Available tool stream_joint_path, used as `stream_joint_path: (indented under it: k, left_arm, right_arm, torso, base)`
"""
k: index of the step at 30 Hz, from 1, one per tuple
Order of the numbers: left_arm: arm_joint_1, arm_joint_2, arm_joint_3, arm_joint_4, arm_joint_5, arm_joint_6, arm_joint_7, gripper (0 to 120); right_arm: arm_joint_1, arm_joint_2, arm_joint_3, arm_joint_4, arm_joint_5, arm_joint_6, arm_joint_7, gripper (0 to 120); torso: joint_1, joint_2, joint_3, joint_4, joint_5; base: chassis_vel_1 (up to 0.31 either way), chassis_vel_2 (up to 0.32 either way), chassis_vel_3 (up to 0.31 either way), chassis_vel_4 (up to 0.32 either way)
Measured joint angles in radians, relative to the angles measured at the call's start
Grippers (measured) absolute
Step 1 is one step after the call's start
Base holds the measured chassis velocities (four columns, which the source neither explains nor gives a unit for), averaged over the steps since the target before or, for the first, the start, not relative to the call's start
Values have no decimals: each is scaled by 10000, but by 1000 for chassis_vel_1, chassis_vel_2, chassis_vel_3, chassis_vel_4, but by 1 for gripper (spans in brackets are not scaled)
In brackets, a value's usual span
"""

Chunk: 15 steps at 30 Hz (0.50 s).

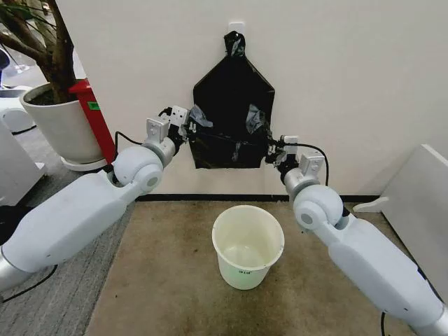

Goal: Place the garbage bag over the trash bin.

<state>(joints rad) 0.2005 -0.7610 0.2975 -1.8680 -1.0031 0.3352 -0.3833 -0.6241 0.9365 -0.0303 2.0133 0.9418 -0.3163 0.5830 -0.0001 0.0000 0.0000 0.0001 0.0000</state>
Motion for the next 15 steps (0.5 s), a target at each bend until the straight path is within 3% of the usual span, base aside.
stream_joint_path:
  k: [5, 11, 15]
  left_arm:
    - [-427, 392, -201, -777, -678, -134, 77, 0]
    - [-818, 1367, -799, -2384, -2454, -164, 216, 0]
    - [-853, 1788, -1167, -3119, -2920, -230, 354, 0]
  right_arm:
    - [277, -568, 454, 629, 687, -4, 21, 0]
    - [294, -2142, 1966, 2315, 2854, -234, -28, 0]
    - [223, -2908, 2754, 3197, 4178, -274, -149, 0]
  torso:
    - [0, 0, 0, -2, 1]
    - [0, 0, 0, -1, 3]
    - [0, 1, -2, -2, 2]
  base:
    - [0, 0, 0, 0]
    - [0, 0, 0, 0]
    - [0, 0, 0, 0]
